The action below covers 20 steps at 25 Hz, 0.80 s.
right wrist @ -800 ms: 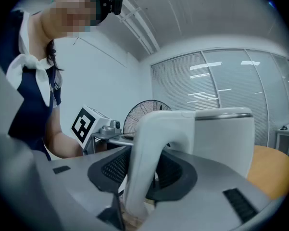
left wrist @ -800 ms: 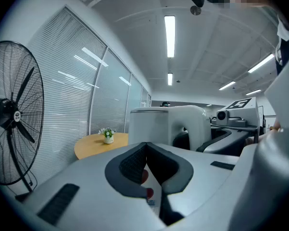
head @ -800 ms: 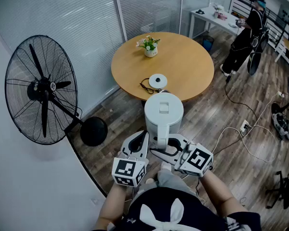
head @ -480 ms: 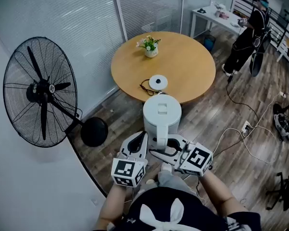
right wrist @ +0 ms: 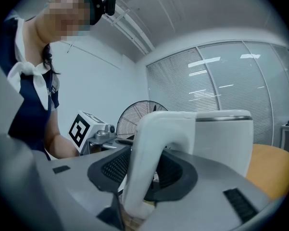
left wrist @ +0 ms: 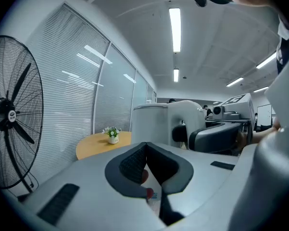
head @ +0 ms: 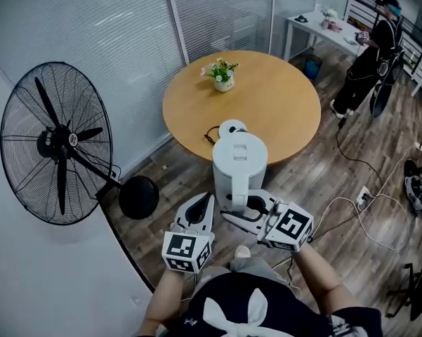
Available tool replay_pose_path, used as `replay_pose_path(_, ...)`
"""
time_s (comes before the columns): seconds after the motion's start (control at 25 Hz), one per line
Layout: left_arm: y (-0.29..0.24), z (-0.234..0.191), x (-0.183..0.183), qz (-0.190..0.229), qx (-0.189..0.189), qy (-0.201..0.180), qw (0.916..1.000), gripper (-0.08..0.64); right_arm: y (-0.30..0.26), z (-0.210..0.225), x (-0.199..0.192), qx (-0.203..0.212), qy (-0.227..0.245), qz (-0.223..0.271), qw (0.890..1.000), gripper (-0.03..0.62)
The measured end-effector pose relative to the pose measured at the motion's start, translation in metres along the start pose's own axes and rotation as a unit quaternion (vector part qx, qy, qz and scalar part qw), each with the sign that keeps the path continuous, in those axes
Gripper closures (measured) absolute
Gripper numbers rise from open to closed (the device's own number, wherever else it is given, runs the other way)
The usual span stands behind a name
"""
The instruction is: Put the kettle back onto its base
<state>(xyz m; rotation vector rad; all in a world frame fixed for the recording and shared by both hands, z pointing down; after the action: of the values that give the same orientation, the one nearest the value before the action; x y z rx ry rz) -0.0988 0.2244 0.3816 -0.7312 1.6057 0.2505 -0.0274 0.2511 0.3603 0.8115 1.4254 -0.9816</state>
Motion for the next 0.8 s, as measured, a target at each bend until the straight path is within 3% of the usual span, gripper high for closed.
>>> replay_pose_path(0.4,-0.039,-0.026,0.007,-0.003,0.010,0.009,0.9999,0.538,-0.017,0.077,0.021,-0.004,0.038,0.011,0.999,0.431)
replay_pose_path(0.8,-0.125,-0.092,0.021,-0.017,-0.008,0.018,0.9997,0.538,-0.058,0.161,0.001,-0.023,0.001,-0.004,1.000,0.431)
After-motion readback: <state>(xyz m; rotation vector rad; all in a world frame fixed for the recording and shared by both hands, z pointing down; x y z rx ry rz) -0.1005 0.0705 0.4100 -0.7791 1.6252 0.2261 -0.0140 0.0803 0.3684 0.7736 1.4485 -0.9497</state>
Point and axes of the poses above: the fingertips, and each gripper's own axes: y backward along the fingers, z to its right, x out of its top, the point moved 3 cm from there along y, backward along the fingers, and after that the axes turned 5 degrees about y, right-handed, at the moved point
